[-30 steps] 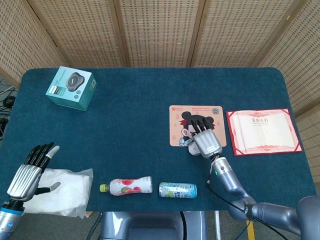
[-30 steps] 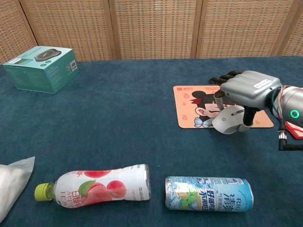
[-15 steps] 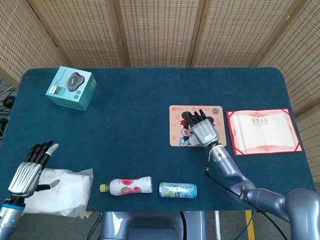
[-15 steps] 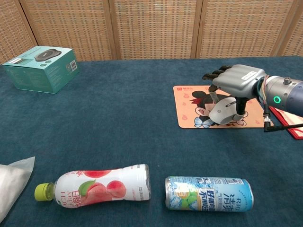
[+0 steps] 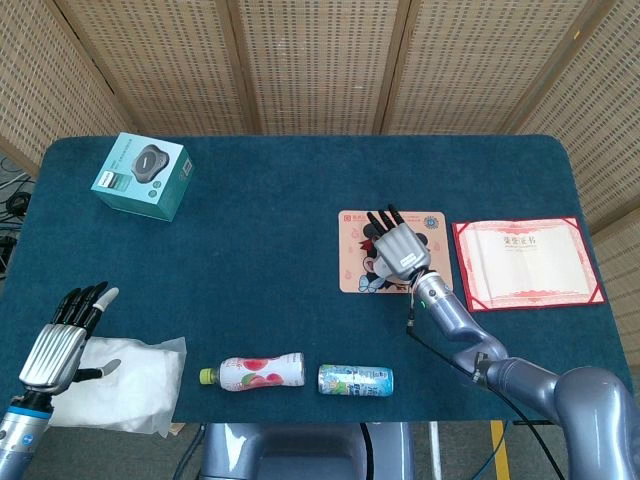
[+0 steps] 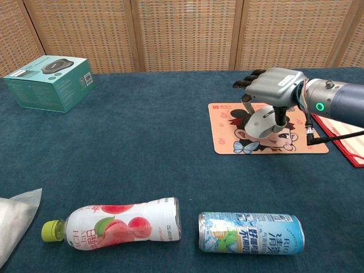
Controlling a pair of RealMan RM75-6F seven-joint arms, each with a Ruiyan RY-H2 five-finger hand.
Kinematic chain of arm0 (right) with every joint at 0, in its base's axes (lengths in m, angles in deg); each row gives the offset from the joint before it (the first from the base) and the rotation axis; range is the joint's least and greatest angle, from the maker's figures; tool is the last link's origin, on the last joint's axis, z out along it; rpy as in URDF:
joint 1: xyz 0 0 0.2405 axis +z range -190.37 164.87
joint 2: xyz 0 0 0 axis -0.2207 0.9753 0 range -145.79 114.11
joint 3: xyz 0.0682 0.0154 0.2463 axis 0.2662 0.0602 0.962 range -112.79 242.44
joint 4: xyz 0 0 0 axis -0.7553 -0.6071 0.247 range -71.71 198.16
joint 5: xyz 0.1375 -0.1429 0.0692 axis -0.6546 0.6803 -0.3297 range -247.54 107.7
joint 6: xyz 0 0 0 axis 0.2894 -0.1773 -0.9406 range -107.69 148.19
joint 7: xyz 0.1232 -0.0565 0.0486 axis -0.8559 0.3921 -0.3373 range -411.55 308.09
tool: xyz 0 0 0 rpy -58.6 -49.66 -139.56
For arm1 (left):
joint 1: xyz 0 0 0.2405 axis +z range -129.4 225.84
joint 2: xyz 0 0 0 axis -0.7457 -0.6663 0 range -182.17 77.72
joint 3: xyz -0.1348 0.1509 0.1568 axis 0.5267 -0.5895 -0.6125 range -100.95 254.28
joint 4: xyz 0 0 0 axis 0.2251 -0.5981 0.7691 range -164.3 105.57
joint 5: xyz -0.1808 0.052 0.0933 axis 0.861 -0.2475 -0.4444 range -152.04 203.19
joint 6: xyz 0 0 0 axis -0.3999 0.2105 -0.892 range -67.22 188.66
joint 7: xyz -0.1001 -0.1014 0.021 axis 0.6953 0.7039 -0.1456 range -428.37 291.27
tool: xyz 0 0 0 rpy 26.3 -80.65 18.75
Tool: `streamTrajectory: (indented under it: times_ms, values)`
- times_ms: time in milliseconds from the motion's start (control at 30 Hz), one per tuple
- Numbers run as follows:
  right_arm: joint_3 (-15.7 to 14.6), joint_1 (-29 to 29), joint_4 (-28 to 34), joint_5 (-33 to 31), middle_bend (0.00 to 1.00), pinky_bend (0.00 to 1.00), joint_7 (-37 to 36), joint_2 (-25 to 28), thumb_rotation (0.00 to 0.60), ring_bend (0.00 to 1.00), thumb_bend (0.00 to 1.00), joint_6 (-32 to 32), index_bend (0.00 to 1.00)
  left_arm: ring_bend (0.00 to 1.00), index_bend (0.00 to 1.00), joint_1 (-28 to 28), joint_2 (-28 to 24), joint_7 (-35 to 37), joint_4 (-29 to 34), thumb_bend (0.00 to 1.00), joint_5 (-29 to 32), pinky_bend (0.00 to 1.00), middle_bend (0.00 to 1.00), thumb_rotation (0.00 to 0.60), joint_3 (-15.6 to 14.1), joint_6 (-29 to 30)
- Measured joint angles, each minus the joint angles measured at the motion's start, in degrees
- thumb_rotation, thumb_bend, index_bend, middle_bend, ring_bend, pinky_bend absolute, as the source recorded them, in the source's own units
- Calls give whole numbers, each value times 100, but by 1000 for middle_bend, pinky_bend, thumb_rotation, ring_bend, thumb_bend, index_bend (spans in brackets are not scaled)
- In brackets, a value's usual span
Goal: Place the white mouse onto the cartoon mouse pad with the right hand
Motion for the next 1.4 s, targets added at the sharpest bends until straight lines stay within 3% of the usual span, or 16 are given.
streamTrajectory:
  times_ms: [467,833,900,1100,1167,1400]
  values:
    - [-761,241,-1234,1820,29,0,-1517,-299,600,0,0,521,576,0,0,-3,39,-64,-26,152,41,0,0,600,6,-19]
    - [-1093,411,-2197,2387,25,0,-2268,-668,600,0,0,702,573,0,0,-13,68,-114,-34,152,75,0,0,600,7,-53]
    - [-1119,418,-2330,2429,10,0,-2330,-735,600,0,0,710,523,0,0,-13,68,-114,-37,152,82,0,0,600,10,-55]
    - [-1125,380,-2497,2447,0,0,-2348,-841,600,0,0,706,175,0,0,-17,61,-116,-31,152,86,0,0,600,10,-58]
    - [-1104,366,-2489,2431,0,0,-2294,-841,600,0,0,708,114,0,0,-13,58,-115,-30,152,76,0,0,600,8,-43]
    - [-986,304,-2371,2337,0,0,-2038,-794,600,0,0,756,64,0,0,3,37,-87,-9,152,33,0,0,600,0,16]
